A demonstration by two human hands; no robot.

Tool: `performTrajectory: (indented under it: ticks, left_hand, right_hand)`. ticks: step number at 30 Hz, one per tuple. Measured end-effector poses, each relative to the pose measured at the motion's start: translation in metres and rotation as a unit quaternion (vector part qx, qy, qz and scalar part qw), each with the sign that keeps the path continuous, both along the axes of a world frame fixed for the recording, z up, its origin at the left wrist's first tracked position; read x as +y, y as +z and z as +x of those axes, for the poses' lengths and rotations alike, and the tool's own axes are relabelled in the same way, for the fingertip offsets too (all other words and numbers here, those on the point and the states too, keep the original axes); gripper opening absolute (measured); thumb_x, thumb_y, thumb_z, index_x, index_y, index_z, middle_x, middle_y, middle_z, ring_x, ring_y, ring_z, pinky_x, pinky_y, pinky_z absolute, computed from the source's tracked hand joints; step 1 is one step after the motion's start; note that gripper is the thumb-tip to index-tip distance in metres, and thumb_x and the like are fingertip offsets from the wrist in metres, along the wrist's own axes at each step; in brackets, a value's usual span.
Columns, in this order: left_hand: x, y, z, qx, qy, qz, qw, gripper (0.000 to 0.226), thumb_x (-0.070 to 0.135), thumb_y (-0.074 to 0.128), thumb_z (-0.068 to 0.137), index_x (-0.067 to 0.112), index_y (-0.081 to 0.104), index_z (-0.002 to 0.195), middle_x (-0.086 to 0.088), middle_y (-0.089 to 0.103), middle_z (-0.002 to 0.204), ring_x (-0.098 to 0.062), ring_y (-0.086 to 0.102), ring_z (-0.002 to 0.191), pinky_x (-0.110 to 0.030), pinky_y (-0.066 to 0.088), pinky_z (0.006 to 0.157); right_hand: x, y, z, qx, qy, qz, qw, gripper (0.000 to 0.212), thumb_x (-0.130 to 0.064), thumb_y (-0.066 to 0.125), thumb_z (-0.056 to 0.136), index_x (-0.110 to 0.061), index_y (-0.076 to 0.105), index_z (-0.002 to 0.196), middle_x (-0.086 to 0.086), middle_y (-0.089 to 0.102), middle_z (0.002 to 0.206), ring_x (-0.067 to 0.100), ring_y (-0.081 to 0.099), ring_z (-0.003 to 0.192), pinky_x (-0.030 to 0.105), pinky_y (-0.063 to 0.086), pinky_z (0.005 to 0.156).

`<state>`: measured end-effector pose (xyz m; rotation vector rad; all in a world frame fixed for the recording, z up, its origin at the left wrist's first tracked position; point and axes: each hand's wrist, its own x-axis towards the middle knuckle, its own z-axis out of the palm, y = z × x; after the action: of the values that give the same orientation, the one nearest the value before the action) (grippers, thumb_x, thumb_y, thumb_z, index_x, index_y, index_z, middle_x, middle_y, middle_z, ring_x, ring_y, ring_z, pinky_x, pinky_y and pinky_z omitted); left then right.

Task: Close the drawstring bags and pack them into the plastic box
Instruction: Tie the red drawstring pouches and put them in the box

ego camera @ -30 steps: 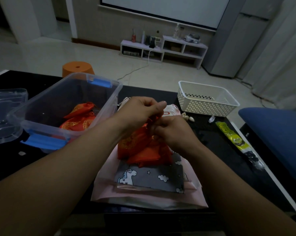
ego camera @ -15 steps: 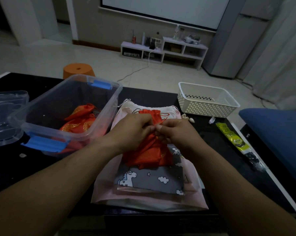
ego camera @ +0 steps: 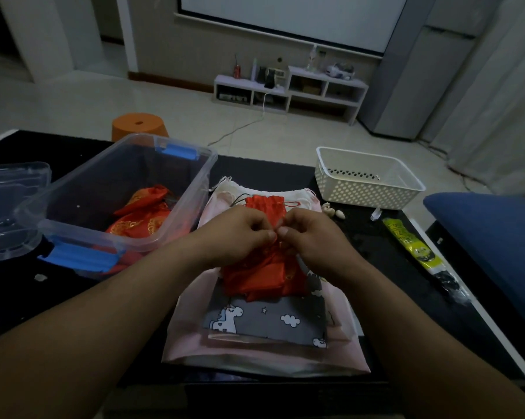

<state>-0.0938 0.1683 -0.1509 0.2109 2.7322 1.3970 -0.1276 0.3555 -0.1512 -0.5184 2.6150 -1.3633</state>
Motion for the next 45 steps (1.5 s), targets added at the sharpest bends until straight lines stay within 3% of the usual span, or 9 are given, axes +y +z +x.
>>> performTrajectory:
  ticks: [6, 10, 16, 22, 27, 36, 39, 42, 45]
  left_hand:
    - [0.003, -0.004, 0.0, 0.06, 0.001, 0.004, 0.998, 0.016, 0.023, 0.075, 0.094, 0.017, 0.07, 0.081, 0.009, 0.062, 0.065, 0.003, 0.052, 0.051, -0.017, 0.044, 0.052]
    - [0.005, 0.002, 0.004, 0.127, -0.01, -0.016, 0.992, 0.01, 0.02, 0.078, 0.091, 0.016, 0.069, 0.089, 0.009, 0.059, 0.081, 0.006, 0.053, 0.071, -0.009, 0.039, 0.062]
    - [0.004, -0.002, 0.004, 0.125, -0.032, -0.002, 0.992, 0.008, 0.024, 0.075, 0.095, 0.028, 0.072, 0.101, 0.014, 0.068, 0.093, 0.002, 0.061, 0.09, -0.008, 0.046, 0.073]
    - [0.008, -0.021, -0.002, 0.112, 0.018, -0.021, 0.993, 0.013, 0.024, 0.075, 0.093, 0.027, 0.066, 0.084, 0.01, 0.068, 0.079, -0.002, 0.061, 0.075, -0.023, 0.046, 0.067]
    - [0.016, -0.028, -0.002, 0.133, 0.073, -0.031, 0.988, 0.011, 0.022, 0.07, 0.088, 0.023, 0.063, 0.08, 0.005, 0.066, 0.073, -0.01, 0.061, 0.072, -0.035, 0.05, 0.068]
    - [0.018, -0.037, -0.002, 0.147, 0.108, -0.013, 0.983, 0.014, 0.026, 0.061, 0.088, 0.025, 0.072, 0.079, 0.007, 0.072, 0.073, -0.007, 0.064, 0.071, -0.036, 0.054, 0.071]
    - [0.011, -0.033, -0.004, 0.137, 0.055, -0.005, 0.989, 0.021, 0.02, 0.062, 0.091, 0.039, 0.07, 0.084, 0.017, 0.071, 0.078, 0.001, 0.065, 0.077, -0.027, 0.053, 0.076]
    - [0.003, -0.028, -0.006, 0.115, 0.028, -0.002, 0.993, 0.018, 0.016, 0.067, 0.097, 0.031, 0.072, 0.09, 0.016, 0.07, 0.077, 0.002, 0.064, 0.072, -0.016, 0.048, 0.069]
    - [-0.002, -0.024, -0.006, 0.102, 0.016, 0.017, 0.995, 0.012, 0.019, 0.071, 0.097, 0.024, 0.07, 0.086, 0.016, 0.066, 0.068, 0.0, 0.06, 0.059, -0.02, 0.048, 0.061]
  right_hand:
    - [0.009, 0.007, -0.001, 0.012, 0.039, -0.002, 0.999, 0.013, -0.013, 0.066, 0.1, -0.022, 0.072, 0.093, 0.006, 0.077, 0.089, 0.027, 0.074, 0.086, 0.055, 0.061, 0.087]
    - [0.015, 0.012, -0.001, 0.007, 0.068, -0.007, 0.998, 0.012, -0.01, 0.066, 0.1, -0.019, 0.073, 0.095, 0.013, 0.076, 0.091, 0.032, 0.072, 0.084, 0.055, 0.059, 0.087]
    - [0.018, 0.015, 0.001, 0.025, 0.06, -0.016, 0.998, 0.01, -0.01, 0.068, 0.099, -0.016, 0.075, 0.098, 0.008, 0.077, 0.088, 0.02, 0.072, 0.08, 0.044, 0.062, 0.082]
    - [0.006, -0.004, 0.001, 0.071, 0.004, 0.005, 0.997, 0.014, -0.013, 0.075, 0.093, -0.027, 0.077, 0.089, -0.004, 0.077, 0.086, 0.015, 0.074, 0.084, 0.047, 0.062, 0.085]
    - [-0.002, -0.01, 0.004, 0.14, -0.018, 0.033, 0.989, 0.011, -0.015, 0.074, 0.094, -0.024, 0.079, 0.096, -0.015, 0.071, 0.082, 0.001, 0.066, 0.079, 0.027, 0.053, 0.078]
    - [-0.013, -0.012, 0.014, 0.18, -0.04, 0.038, 0.982, 0.017, -0.015, 0.07, 0.094, -0.031, 0.074, 0.09, -0.018, 0.068, 0.077, -0.001, 0.063, 0.077, 0.014, 0.045, 0.07]
    - [-0.01, -0.01, 0.013, 0.159, -0.046, 0.023, 0.986, 0.012, -0.016, 0.073, 0.093, -0.027, 0.076, 0.089, -0.016, 0.07, 0.078, 0.001, 0.065, 0.078, 0.021, 0.05, 0.073]
    - [-0.009, -0.008, 0.013, 0.147, -0.049, 0.01, 0.988, 0.009, -0.016, 0.074, 0.092, -0.024, 0.077, 0.089, -0.011, 0.072, 0.078, 0.004, 0.066, 0.075, 0.024, 0.051, 0.071]
    - [-0.009, -0.008, 0.012, 0.118, -0.063, -0.009, 0.991, 0.01, -0.018, 0.073, 0.093, -0.025, 0.076, 0.087, -0.01, 0.07, 0.074, 0.001, 0.063, 0.068, 0.022, 0.046, 0.065]
